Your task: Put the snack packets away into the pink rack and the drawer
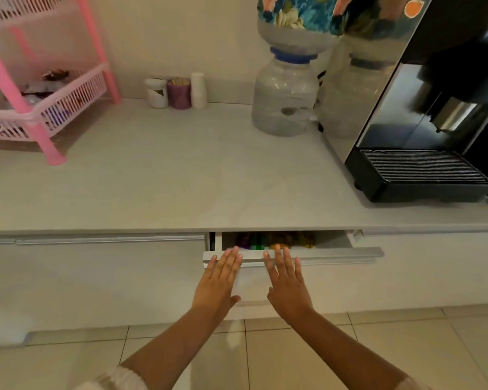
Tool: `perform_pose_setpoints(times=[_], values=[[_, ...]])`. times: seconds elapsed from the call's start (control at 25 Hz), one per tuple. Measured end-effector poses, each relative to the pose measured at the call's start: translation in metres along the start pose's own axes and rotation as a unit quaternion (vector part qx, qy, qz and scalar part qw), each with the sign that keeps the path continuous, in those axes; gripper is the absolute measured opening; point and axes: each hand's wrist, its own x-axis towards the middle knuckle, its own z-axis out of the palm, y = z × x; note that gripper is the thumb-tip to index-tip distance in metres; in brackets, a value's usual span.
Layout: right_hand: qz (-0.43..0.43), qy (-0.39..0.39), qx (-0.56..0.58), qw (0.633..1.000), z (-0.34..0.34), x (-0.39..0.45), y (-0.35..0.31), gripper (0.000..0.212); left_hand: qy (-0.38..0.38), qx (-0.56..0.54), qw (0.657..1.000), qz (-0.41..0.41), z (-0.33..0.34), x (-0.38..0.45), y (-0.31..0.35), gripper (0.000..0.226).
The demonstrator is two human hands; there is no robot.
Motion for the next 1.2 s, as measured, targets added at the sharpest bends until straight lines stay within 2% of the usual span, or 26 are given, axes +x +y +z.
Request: perform_pose_setpoints(times=[0.2,0.32,0.44,0.64,0.76,0.88,1.04,1.2], values=[[-0.03,0.012,0.016,0.999,0.007,0.047,0.01,0.091,-0.017,0.072,0.997,-0.029,-0.011,0.04,-0.011,0.091],[-0.059,0.045,-0.021,0.997,0.017,0.052,0.012,0.096,-0.029,0.102,0.994,-0.027,-0.006,0.047,-0.017,0.088],[-0.029,0.029,0.022,0.999,0.023,0.052,0.016,0.096,-0.027,0.107,0.993,-0.04,0.003,0.045,-0.023,0.081],[-0.053,0.012,0.009,0.999,0.032,0.055,0.022,0.086,-0.027,0.156,0.986,-0.045,0.011,0.048,-0.026,0.077],[-0.044,0.001,0.024,0.999,0.031,0.057,0.019,0.087,-0.021,0.141,0.989,-0.045,0.012,0.048,-0.024,0.077],[-0.039,0.037,0.014,0.998,0.026,0.051,0.008,0.092,-0.011,0.115,0.993,-0.033,0.012,0.045,-0.026,0.077],[-0.07,-0.002,0.016,0.997,0.014,0.036,-0.013,0.092,0.019,0.067,0.997,-0.022,0.009,0.03,-0.037,0.086],[-0.057,0.055,0.004,0.997,-0.001,0.028,-0.033,0.089,0.123,0.046,0.99,-0.043,-0.004,0.015,-0.057,0.095]])
